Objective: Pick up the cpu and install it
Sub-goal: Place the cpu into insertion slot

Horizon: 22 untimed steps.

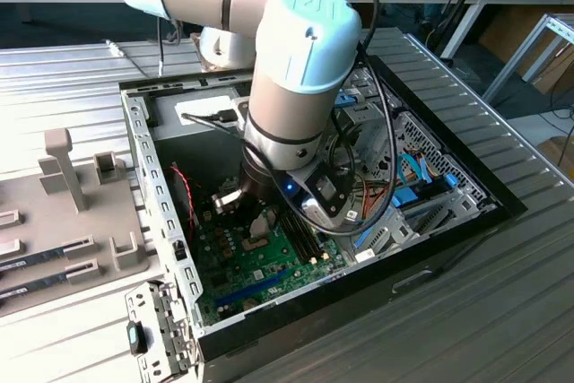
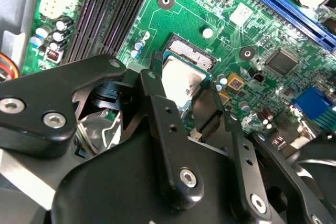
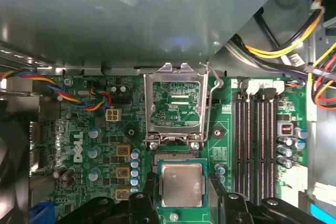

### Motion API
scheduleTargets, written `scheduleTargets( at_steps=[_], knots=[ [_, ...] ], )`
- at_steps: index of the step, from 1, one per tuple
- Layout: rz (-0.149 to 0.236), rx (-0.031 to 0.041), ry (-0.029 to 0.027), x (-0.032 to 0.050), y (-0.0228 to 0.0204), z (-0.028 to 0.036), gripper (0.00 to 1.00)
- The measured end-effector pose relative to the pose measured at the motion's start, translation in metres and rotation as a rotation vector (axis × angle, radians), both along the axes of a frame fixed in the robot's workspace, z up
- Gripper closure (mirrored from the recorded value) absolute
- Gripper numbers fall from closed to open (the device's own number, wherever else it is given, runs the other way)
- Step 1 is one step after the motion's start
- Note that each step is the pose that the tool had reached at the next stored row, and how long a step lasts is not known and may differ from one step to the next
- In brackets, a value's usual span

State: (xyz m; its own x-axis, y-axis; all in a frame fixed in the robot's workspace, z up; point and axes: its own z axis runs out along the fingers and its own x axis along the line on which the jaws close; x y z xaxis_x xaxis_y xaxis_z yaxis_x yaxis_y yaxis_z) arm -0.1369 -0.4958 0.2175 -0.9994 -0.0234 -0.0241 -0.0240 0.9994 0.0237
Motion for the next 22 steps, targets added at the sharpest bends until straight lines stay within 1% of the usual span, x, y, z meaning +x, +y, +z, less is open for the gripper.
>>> scheduleTargets(
  at_steps=[1,5,6,7,11,17,22],
  knots=[
    [0.000,-0.0010,0.0000,-0.0006,0.0000,-0.0032,0.53],
    [0.000,-0.0030,0.0000,-0.0011,0.0000,-0.0108,0.53],
    [0.000,-0.0043,-0.0001,-0.0013,-0.0001,-0.0135,0.53],
    [0.000,-0.0063,0.0001,-0.0020,-0.0004,-0.0142,0.53],
    [0.000,-0.0102,0.0001,-0.0036,-0.0022,-0.0145,0.53],
    [0.000,-0.0109,0.0003,-0.0037,-0.0026,-0.0174,0.53],
    [0.000,-0.0104,0.0001,-0.0037,-0.0026,-0.0181,0.53]
  ],
)
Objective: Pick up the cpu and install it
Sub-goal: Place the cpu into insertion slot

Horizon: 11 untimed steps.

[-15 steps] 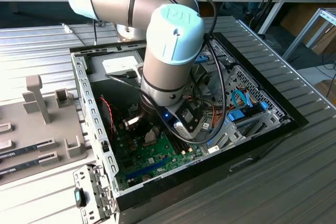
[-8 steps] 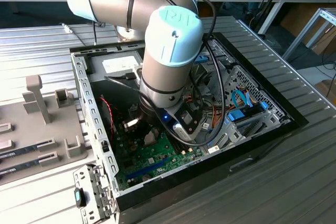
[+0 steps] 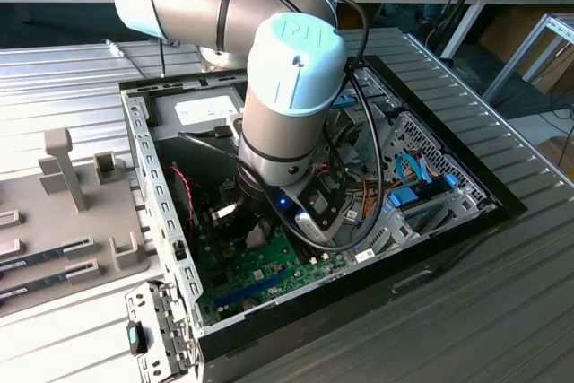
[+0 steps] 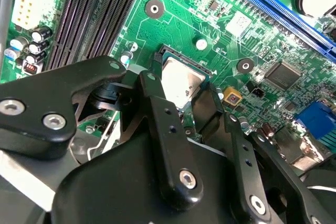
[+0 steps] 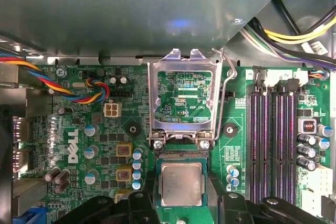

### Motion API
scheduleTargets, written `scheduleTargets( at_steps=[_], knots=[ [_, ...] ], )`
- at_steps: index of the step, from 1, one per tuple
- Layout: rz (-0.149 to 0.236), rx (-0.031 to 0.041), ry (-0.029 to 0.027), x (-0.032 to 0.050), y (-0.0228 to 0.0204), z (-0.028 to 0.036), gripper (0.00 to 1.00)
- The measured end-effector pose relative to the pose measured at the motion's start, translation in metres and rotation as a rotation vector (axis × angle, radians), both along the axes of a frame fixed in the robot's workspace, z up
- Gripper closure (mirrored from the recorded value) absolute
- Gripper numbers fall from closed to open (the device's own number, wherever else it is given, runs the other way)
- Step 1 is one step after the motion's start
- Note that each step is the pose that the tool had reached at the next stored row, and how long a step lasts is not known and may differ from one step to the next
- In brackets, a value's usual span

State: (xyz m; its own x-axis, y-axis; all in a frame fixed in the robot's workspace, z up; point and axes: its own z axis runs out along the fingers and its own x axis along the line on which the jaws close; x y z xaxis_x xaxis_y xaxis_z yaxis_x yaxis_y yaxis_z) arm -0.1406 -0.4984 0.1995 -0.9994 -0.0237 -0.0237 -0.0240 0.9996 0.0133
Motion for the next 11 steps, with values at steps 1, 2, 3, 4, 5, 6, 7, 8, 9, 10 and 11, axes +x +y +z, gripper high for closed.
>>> scheduleTargets(
  at_steps=[1,2,3,4,5,6,7,8,9,10,11],
  knots=[
    [0.000,0.0000,-0.0001,0.0000,0.0000,0.0000,0.53],
    [0.000,0.0001,-0.0001,0.0000,0.0000,0.0000,0.53],
    [0.000,0.0003,-0.0002,0.0001,0.0001,0.0003,0.53],
    [0.000,0.0006,-0.0004,0.0001,0.0001,0.0008,0.53],
    [0.000,0.0006,-0.0004,0.0001,0.0001,0.0011,0.53],
    [0.000,0.0004,-0.0001,0.0000,0.0000,0.0014,0.53],
    [0.000,0.0002,-0.0001,0.0000,0.0000,0.0017,0.53],
    [0.000,0.0000,0.0000,0.0000,0.0000,0.0022,0.53],
    [0.000,0.0002,-0.0002,0.0000,0.0000,0.0022,0.53],
    [0.000,0.0002,-0.0002,0.0001,0.0000,0.0022,0.53],
    [0.000,0.0003,-0.0002,0.0001,0.0000,0.0022,0.53]
  ],
)
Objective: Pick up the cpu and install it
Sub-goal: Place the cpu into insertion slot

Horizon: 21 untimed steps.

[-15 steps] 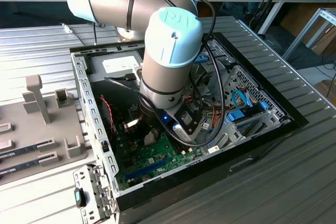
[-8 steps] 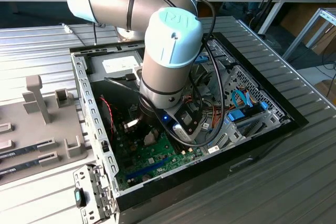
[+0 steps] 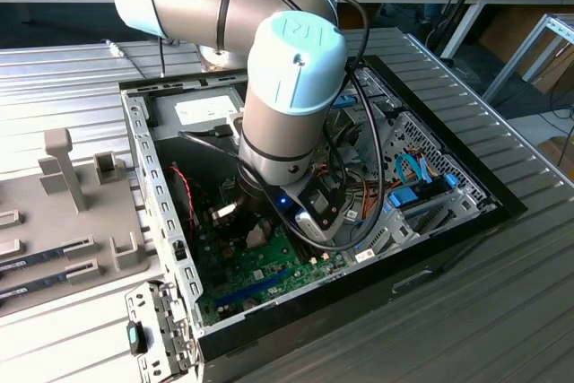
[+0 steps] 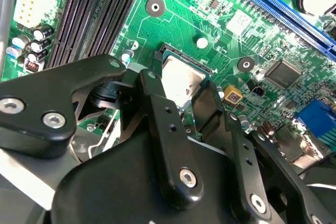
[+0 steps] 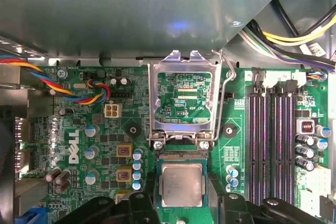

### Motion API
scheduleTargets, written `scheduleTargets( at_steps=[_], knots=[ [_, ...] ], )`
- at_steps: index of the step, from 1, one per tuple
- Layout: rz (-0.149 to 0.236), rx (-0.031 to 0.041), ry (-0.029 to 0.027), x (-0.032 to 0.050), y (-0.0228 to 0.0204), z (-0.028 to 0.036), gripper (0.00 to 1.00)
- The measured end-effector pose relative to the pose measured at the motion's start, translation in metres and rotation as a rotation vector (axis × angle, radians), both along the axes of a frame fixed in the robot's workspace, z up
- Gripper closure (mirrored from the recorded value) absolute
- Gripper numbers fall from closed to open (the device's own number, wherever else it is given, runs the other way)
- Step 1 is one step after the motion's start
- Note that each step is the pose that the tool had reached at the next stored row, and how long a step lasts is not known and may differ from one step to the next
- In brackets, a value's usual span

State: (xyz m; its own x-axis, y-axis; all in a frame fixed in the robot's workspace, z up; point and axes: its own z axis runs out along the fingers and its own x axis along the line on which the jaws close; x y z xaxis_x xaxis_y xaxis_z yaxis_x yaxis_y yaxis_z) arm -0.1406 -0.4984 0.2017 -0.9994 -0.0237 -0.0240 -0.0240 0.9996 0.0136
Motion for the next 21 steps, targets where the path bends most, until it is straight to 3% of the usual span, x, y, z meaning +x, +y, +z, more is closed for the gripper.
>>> scheduleTargets(
  at_steps=[13,15,17,21],
  knots=[
    [0.000,0.0013,0.0013,0.0015,0.0008,-0.0025,0.53],
    [0.000,0.0018,0.0014,0.0015,0.0007,-0.0024,0.45],
    [0.000,0.0024,0.0015,0.0015,0.0008,-0.0024,0.45],
    [0.000,0.0024,0.0011,0.0015,0.0007,0.0041,0.45]
  ],
)
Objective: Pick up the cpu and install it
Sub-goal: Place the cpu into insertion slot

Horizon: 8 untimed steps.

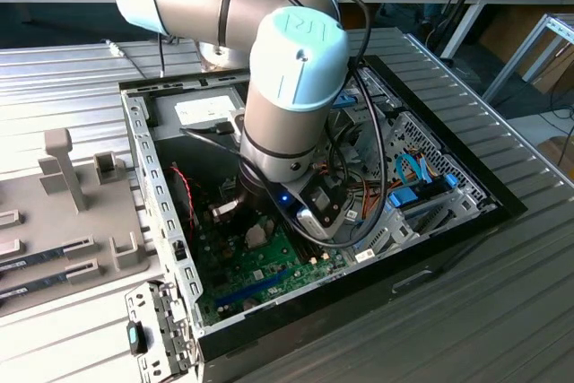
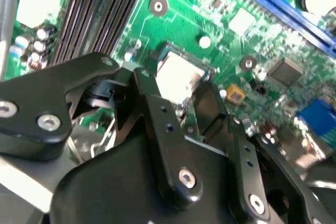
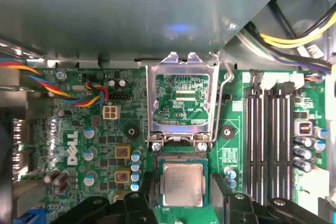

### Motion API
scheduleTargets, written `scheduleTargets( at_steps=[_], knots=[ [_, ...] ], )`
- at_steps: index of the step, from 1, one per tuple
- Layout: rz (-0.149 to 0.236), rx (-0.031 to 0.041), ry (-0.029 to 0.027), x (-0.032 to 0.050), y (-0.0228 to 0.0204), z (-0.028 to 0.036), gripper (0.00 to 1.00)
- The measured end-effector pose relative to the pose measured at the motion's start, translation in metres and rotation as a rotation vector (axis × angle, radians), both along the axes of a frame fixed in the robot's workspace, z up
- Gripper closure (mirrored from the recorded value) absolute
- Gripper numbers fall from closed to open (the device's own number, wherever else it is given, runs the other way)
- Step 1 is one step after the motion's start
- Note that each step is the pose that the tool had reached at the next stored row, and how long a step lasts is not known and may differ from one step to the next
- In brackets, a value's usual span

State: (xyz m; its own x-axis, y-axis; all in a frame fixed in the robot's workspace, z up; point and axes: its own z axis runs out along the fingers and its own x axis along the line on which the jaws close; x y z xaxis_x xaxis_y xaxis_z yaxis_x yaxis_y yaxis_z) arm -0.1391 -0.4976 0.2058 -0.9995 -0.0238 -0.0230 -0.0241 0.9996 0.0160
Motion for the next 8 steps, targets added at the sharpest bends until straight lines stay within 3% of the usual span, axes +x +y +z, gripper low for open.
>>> scheduleTargets(
  at_steps=[2,3,8],
  knots=[
    [0.000,0.0000,0.0000,0.0000,0.0004,0.0008,0.45],
    [0.000,-0.0001,0.0000,0.0001,0.0004,0.0008,0.53],
    [0.000,0.0000,0.0015,0.0004,0.0005,0.0001,0.60]
  ],
)
